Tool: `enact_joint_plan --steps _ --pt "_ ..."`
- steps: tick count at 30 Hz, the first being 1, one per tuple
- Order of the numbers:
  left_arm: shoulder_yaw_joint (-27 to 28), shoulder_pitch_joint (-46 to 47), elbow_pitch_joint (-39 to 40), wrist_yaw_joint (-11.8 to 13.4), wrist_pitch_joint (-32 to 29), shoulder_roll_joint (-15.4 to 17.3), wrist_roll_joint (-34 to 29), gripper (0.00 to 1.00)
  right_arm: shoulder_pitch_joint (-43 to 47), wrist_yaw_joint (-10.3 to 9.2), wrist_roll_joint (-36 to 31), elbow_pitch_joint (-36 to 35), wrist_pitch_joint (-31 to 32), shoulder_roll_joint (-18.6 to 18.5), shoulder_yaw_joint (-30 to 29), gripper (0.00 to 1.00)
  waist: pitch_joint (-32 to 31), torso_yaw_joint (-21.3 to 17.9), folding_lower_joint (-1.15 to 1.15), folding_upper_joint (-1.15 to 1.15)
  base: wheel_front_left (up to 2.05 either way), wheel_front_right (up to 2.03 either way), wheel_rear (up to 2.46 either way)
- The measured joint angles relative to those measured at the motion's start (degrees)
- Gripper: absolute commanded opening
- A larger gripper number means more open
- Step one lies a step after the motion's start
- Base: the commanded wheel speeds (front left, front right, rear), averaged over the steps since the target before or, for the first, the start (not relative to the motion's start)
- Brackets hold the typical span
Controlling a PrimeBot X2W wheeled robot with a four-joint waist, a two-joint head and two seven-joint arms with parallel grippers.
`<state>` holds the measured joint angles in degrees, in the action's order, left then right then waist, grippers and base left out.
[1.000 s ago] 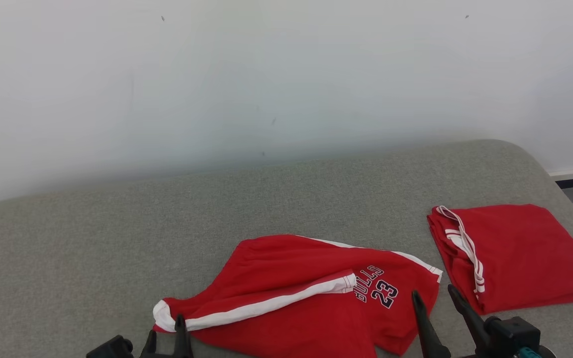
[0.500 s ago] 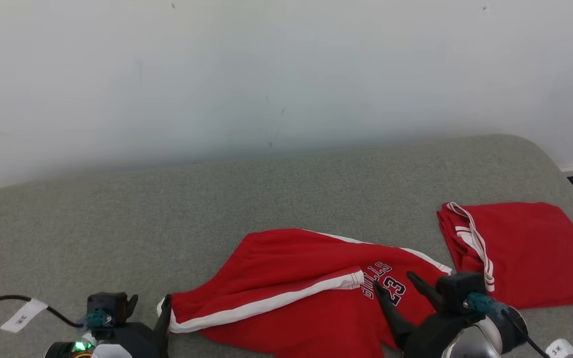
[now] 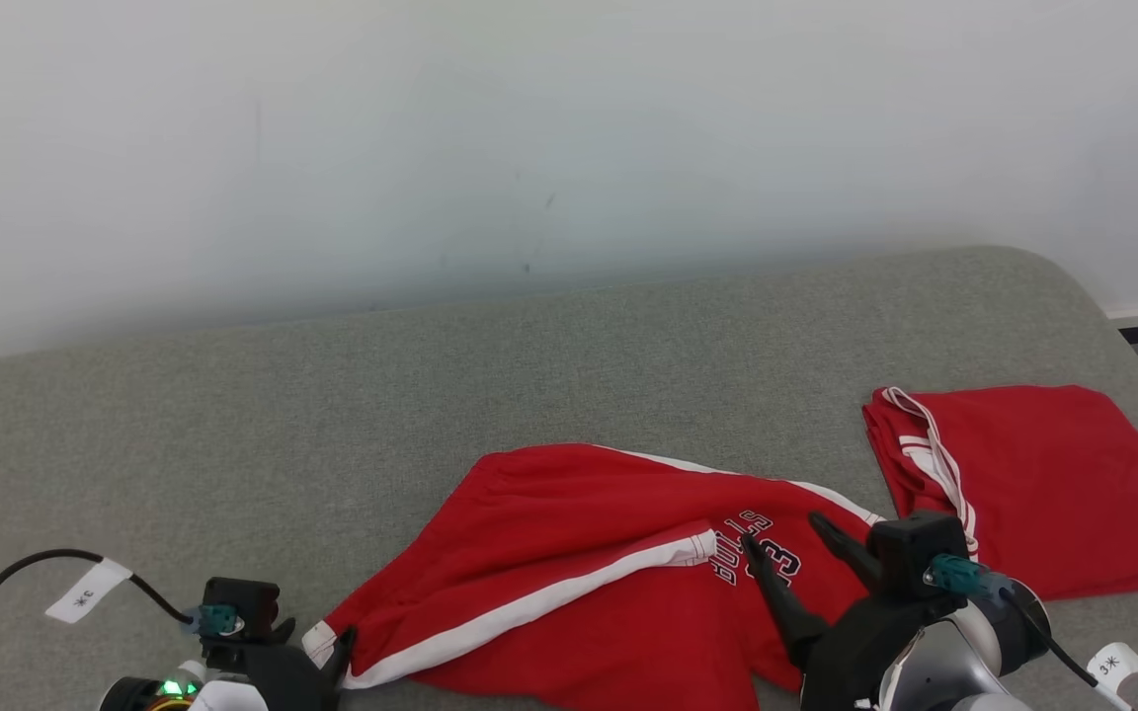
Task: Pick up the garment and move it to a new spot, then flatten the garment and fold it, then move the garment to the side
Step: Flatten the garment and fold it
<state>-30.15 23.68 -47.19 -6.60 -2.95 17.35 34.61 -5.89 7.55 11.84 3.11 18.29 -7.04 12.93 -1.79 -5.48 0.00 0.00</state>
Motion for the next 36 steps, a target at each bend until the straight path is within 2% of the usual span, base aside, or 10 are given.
enact_joint_plan --steps 4,7,10,11,13,16,17,18,28,36 --pt "-1.65 -0.30 1.26 -0.52 0.47 1.11 0.35 0.91 0.09 0.00 -0.02 -0.14 -0.14 -0.08 -0.63 1.00 0.03 0.30 0.00 0.00 0.00 0.00 0.00" --pt "-2.35 -0.27 1.45 -0.54 1.56 2.35 0.24 0.61 0.14 0.00 -0.12 -0.34 -0.15 -0.05 -0.87 1.00 0.10 0.61 0.00 0.00 0.00 0.00 0.00" --pt "-3.28 -0.19 1.33 -0.81 1.69 2.52 0.13 0.20 0.14 0.00 -0.19 -0.27 -0.14 0.03 -0.59 1.00 0.13 0.79 0.00 0.00 0.00 0.00 0.00" --pt "-3.64 -0.15 1.24 -0.81 1.25 2.52 0.19 0.13 0.13 0.00 -0.19 -0.18 -0.09 0.02 -0.44 1.00 0.12 0.79 0.00 0.00 0.00 0.00 0.00" --pt "-4.14 -0.12 1.10 -0.81 1.10 2.55 0.57 0.16 0.05 0.00 -0.13 0.08 0.37 -0.03 -0.22 1.00 0.09 0.77 0.00 0.00 0.00 0.00 0.00" --pt "-4.65 0.09 0.52 -0.82 1.12 2.68 0.82 0.43 -0.23 0.00 0.03 0.76 1.33 -0.44 -0.02 1.00 0.09 0.71 0.00 0.00 0.00 0.00 0.00" --pt "-4.71 0.24 0.19 -0.82 1.19 2.69 0.87 0.76 -0.30 0.00 0.10 0.96 1.63 -0.63 0.03 1.00 0.11 0.72 0.00 0.00 0.00 0.00 0.00" --pt "-4.70 0.44 -0.27 -0.79 1.29 2.68 0.88 0.99 -0.44 0.00 0.22 1.04 1.70 -0.78 0.03 1.00 0.14 0.75 0.00 0.00 0.00 0.00 0.00" --pt "-2.85 2.21 -1.21 -0.65 2.54 2.59 3.79 1.00 -1.38 0.00 0.75 1.11 1.97 -0.71 0.47 1.00 0.10 0.82 0.00 0.00 0.00 0.00 0.00" --pt "-4.28 1.02 2.41 -0.80 1.16 5.89 4.86 1.00 -1.14 0.00 0.77 0.63 1.93 -0.96 0.35 1.00 -0.38 0.52 0.00 0.00 0.00 0.00 0.00"
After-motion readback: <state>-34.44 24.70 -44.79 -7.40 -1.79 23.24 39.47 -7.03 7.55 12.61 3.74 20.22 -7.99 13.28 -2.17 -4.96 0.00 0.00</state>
